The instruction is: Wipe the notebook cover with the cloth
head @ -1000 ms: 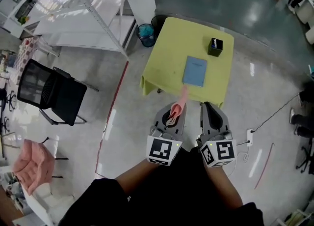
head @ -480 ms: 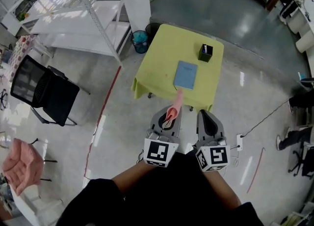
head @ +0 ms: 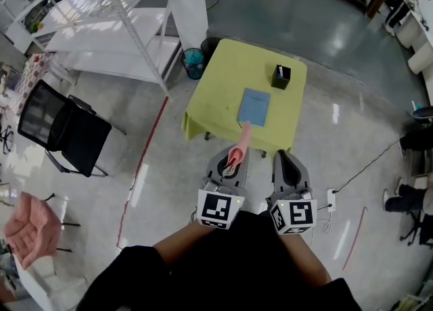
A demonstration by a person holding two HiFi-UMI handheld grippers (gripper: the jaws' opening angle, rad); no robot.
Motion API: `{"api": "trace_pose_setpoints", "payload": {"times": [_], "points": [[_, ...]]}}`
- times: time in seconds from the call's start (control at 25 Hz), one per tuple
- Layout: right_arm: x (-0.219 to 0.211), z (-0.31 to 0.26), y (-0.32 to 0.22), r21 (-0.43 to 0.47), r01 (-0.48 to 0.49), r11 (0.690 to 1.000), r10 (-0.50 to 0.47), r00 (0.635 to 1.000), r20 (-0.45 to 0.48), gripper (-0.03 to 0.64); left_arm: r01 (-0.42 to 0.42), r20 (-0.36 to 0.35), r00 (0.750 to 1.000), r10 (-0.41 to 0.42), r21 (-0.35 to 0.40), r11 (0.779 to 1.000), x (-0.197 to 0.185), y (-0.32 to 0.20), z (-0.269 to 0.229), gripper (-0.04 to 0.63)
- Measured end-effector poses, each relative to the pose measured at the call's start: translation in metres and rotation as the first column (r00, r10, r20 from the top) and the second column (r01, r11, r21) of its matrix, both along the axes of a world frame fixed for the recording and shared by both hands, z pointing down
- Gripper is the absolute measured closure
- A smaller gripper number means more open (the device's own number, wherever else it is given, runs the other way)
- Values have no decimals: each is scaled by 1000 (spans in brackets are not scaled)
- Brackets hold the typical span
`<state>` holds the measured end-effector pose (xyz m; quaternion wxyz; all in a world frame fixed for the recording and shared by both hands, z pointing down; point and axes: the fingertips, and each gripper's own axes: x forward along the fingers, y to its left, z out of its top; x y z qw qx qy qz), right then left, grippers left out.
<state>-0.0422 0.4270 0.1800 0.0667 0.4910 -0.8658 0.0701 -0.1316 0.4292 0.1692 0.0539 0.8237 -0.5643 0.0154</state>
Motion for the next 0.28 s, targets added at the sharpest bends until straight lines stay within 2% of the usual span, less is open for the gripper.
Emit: {"api": "trace_pose_setpoints", "payload": {"times": [0.28], "points": [[5, -9, 4, 28, 34, 999, -34, 999, 1, 586, -20, 1, 1000, 20, 12, 1000, 15, 2, -9, 572]]}}
